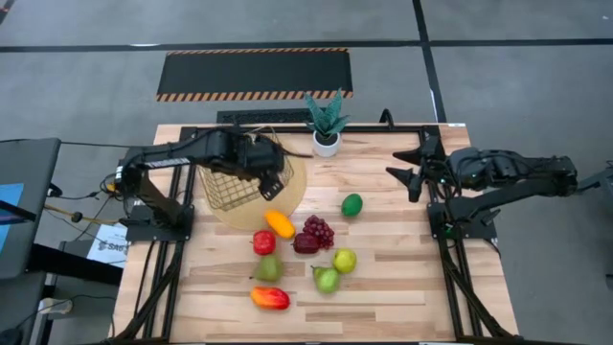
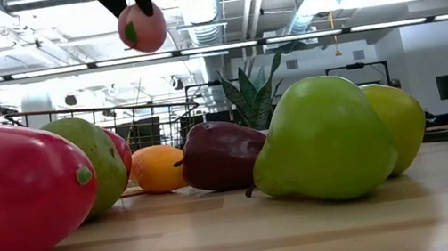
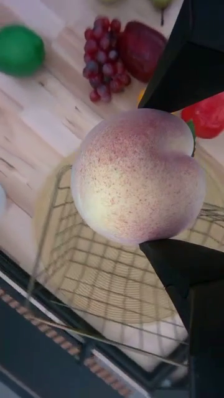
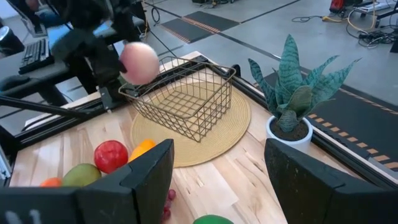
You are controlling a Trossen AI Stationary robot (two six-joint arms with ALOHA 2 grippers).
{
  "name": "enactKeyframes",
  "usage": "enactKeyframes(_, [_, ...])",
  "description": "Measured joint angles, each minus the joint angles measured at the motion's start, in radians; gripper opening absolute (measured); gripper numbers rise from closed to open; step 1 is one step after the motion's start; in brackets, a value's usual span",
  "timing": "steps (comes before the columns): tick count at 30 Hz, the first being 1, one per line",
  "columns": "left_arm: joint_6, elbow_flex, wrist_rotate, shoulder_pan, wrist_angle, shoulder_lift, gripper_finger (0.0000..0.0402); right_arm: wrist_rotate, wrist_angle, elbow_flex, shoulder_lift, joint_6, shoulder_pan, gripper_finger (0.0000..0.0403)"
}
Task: Build produce basket
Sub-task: Put the peach into the wire basket
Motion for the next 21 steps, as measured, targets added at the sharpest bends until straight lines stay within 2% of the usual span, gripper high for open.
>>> enactKeyframes(4, [0.138, 0.0, 0.068, 0.052, 0.043, -0.047, 0.0291, 0.001, 0.0, 0.0, 0.018, 0.0, 0.0, 0.0273])
enactKeyframes(9, [0.32, 0.0, 0.213, 0.076, 0.166, -0.112, 0.0291, 0.001, 0.001, 0.0, 0.042, 0.001, 0.0, 0.0273])
enactKeyframes(13, [0.376, 0.0, 0.248, 0.077, 0.242, -0.164, 0.0291, 0.001, 0.001, 0.0, 0.047, 0.021, 0.0, 0.0273])
enactKeyframes(21, [0.362, 0.0, 0.382, 0.077, 0.453, -0.28, 0.0291, 0.003, 0.016, 0.0, 0.05, 0.037, 0.0, 0.0273])
